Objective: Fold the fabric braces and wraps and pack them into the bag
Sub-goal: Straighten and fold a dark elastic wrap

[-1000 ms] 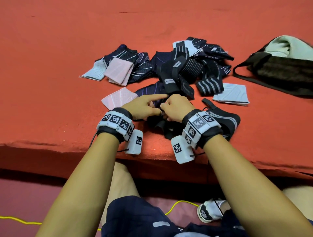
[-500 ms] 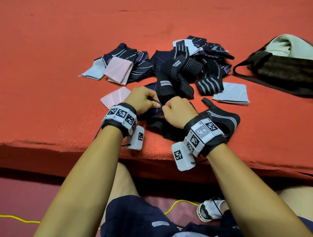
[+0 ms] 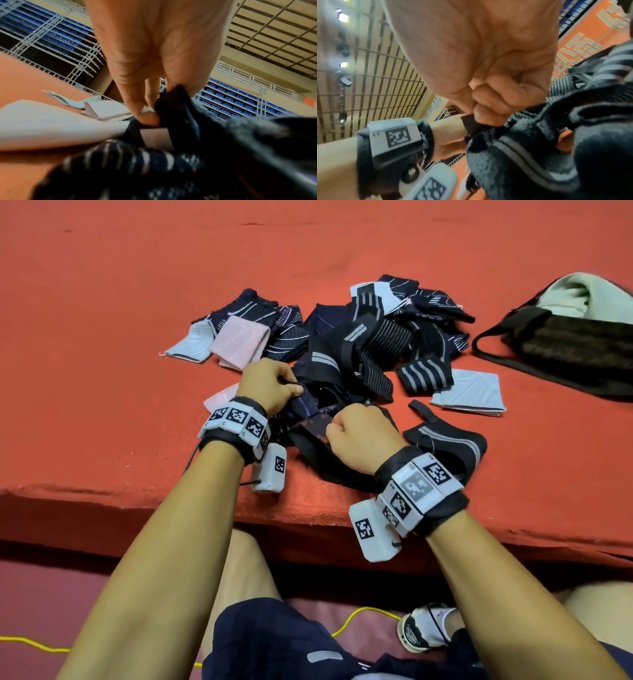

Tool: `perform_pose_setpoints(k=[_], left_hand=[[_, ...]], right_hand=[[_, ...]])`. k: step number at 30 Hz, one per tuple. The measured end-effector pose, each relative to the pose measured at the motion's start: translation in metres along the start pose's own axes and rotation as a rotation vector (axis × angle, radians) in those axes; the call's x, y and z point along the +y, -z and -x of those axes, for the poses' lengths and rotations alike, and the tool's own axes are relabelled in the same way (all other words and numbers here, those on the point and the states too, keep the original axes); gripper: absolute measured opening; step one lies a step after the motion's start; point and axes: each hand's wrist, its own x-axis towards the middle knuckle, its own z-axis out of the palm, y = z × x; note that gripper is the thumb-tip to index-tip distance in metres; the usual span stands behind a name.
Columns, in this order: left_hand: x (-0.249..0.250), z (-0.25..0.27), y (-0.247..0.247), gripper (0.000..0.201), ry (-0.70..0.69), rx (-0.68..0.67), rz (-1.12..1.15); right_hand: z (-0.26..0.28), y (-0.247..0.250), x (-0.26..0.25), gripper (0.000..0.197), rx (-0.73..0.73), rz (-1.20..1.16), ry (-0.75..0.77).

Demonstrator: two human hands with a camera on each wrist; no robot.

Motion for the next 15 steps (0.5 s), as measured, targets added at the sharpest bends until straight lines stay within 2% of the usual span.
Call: perform_pose_setpoints(k=[3,8,12,15], left_hand=[[-0.004,0.002,-0.004,0.008,0.030,0.012,0.009],[-0.024,-0.009,0.017,0.015,0.133,0.142,-0.007],[-0.017,-0.008,0.024,0.012,0.108,-0.008,0.096],[-0.011,0.005,0.019,0.026,0.045,-0.044,0.177]], right_hand=[[-0.001,0.003,-0.002,0.029,-0.013,0.002,0.032],[0.016,0.003,0.006,0.038,0.010,-0.012,0.087],[0.013,-0.002,0.008,0.041,0.056,-0.048,0.128],[0.011,-0.001,0.006,0.042,0.045,-0.103,0.179]])
